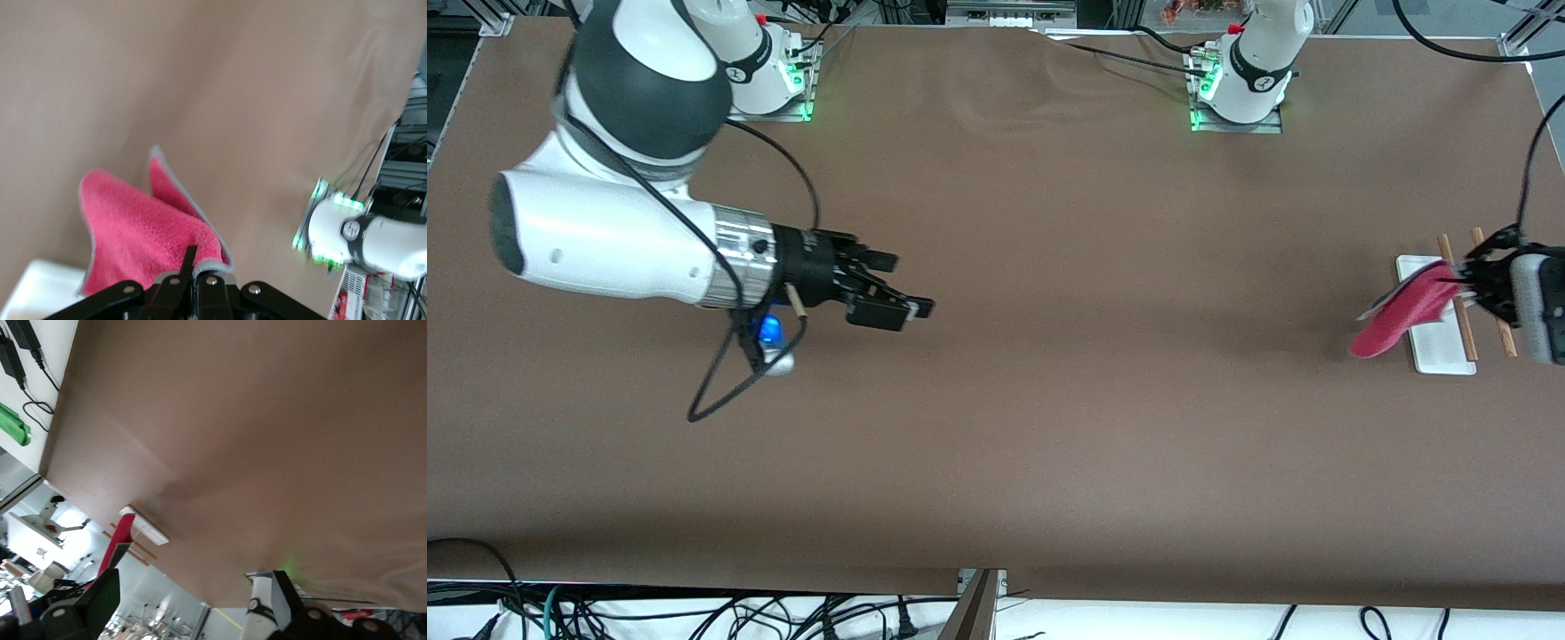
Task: Pass towel and hang on rack
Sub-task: 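Carry the towel to the dowel rack with the left gripper while the right withdraws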
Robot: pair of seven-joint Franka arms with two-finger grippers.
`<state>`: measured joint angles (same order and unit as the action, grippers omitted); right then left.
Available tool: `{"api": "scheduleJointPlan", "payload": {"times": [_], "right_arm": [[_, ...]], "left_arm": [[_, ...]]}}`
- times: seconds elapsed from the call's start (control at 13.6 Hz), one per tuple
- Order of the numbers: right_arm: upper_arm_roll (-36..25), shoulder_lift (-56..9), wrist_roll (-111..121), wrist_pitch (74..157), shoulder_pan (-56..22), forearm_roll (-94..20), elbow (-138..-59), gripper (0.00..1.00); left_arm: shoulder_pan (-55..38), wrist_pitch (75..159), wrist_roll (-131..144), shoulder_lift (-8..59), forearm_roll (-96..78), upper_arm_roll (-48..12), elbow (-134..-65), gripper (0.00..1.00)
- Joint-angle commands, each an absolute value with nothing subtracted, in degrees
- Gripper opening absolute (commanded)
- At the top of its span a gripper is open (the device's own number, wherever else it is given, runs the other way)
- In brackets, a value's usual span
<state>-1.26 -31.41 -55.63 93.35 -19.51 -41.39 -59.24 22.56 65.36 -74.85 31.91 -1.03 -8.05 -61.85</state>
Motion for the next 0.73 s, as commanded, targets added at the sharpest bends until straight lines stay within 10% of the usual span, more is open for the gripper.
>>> {"api": "scheduleJointPlan", "payload": {"times": [0.0,0.66], "right_arm": [[-6.2,-25.3,-44.9,88.9,-19.7,-36.6,-65.2,1.00],[-9.3,-9.8,-15.4,83.9,-16.5,-9.7,-81.8,1.00]], "left_arm": [[27.1,66.0,-79.3,33.9,6.7,-8.6,-61.8,0.00],[37.4,75.0,-84.7,40.8,11.3,-8.2,-62.2,0.00]]}}
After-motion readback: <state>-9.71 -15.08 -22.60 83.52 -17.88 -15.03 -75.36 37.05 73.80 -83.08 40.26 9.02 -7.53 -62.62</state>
